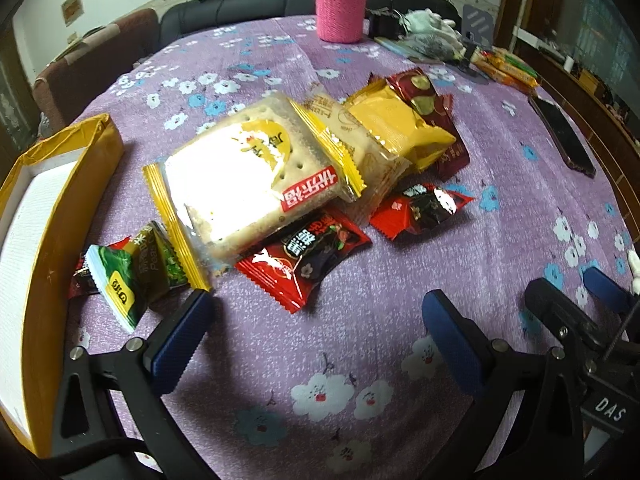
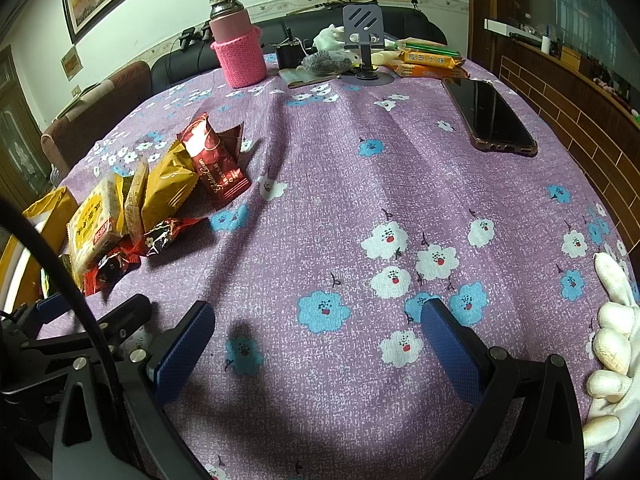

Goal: Organize snacks
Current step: 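Lower the left tool onto the green snack packet and close it, then carry the green packet into the tray with the left tool while the right carries a red candy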

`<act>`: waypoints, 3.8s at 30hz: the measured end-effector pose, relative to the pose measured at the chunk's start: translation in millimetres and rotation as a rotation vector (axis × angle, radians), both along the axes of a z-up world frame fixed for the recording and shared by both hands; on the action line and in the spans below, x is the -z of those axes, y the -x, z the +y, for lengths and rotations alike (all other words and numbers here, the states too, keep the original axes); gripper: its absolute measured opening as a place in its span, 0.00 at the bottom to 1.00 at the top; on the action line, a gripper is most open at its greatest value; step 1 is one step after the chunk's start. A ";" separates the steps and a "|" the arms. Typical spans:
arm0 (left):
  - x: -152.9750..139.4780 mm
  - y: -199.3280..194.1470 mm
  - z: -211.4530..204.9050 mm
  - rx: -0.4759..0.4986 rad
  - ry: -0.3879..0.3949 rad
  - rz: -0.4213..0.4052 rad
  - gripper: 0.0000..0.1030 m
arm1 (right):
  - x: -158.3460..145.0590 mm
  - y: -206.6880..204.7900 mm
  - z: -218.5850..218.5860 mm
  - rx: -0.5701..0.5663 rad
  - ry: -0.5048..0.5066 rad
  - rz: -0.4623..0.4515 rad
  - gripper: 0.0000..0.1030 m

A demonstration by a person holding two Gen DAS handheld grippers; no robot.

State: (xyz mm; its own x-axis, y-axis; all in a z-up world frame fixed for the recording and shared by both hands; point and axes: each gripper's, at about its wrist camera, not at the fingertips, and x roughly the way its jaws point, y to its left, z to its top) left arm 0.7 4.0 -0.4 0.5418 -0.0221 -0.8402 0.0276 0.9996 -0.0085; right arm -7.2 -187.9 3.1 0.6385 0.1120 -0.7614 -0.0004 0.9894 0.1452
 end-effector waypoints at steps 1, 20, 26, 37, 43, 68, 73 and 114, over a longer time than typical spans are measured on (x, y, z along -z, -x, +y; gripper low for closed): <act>-1.3 1.0 1.2 0.013 0.000 0.003 1.00 | 0.4 0.4 0.6 -0.007 0.004 0.002 1.00; -111.7 92.8 72.7 0.068 0.104 -0.364 0.86 | -42.8 41.8 3.4 0.020 0.080 -0.199 0.92; -134.8 108.1 124.6 -0.061 0.025 -0.464 0.95 | -77.9 46.3 31.7 -0.103 0.009 -0.286 0.92; -95.8 87.8 149.9 -0.031 0.250 -0.289 0.68 | -31.7 -15.2 63.5 -0.137 -0.188 -0.042 0.69; -79.5 74.0 129.1 0.037 0.222 -0.225 0.62 | -19.3 -31.1 75.4 -0.099 -0.187 -0.009 0.66; -40.3 33.9 114.5 0.085 0.077 -0.081 0.37 | -20.0 -28.4 60.3 -0.151 -0.303 -0.030 0.16; -59.1 52.9 131.1 0.048 0.138 -0.140 0.37 | -28.6 -22.4 60.5 -0.153 -0.297 -0.077 0.16; -72.7 177.6 330.5 -0.382 0.189 -0.313 0.57 | -37.8 76.0 360.2 -0.821 -0.207 0.098 0.18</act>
